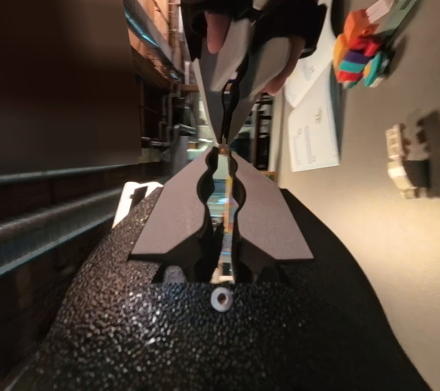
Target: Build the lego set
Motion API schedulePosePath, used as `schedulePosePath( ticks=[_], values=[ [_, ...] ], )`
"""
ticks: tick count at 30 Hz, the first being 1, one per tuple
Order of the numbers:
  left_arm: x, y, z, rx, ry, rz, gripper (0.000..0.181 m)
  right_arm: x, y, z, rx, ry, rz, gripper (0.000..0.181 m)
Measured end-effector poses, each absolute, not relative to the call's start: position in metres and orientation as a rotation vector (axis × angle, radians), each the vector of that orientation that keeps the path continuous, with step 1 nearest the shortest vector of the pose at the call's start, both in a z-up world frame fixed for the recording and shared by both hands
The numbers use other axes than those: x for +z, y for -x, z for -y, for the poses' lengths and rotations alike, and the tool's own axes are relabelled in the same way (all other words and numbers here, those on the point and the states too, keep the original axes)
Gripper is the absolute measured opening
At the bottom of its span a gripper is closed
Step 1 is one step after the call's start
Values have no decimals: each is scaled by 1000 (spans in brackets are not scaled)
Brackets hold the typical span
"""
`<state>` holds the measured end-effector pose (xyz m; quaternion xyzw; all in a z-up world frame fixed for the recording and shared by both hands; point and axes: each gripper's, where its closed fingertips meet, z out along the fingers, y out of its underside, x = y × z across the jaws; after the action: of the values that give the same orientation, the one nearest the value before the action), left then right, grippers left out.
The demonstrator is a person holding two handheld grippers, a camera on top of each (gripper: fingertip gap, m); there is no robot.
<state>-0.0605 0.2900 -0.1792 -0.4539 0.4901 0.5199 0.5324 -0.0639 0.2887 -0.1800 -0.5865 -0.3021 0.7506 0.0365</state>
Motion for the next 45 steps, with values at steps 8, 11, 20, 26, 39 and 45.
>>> schedulePosePath(
  ticks=[8,11,20,26,39,45],
  values=[
    [-240,67,-240,187,1857,-852,17,-179,21,-327,1829,1445,1139,0],
    [-263,65,-217,-27,2060,-713,24,-187,0,-346,1505,1285,1251,0],
    [-291,69,-199,-102,2197,-439,24,-202,-37,-333,1259,1020,1407,0],
    [-295,80,-203,-124,2227,-289,35,-202,-37,-333,1243,1008,1411,0],
    [-300,75,-201,-256,2243,-245,33,-199,-38,-337,1273,1019,1375,0],
    [-298,75,-201,-255,2222,-216,31,-198,-38,-338,1291,1024,1365,0]
  ],
)
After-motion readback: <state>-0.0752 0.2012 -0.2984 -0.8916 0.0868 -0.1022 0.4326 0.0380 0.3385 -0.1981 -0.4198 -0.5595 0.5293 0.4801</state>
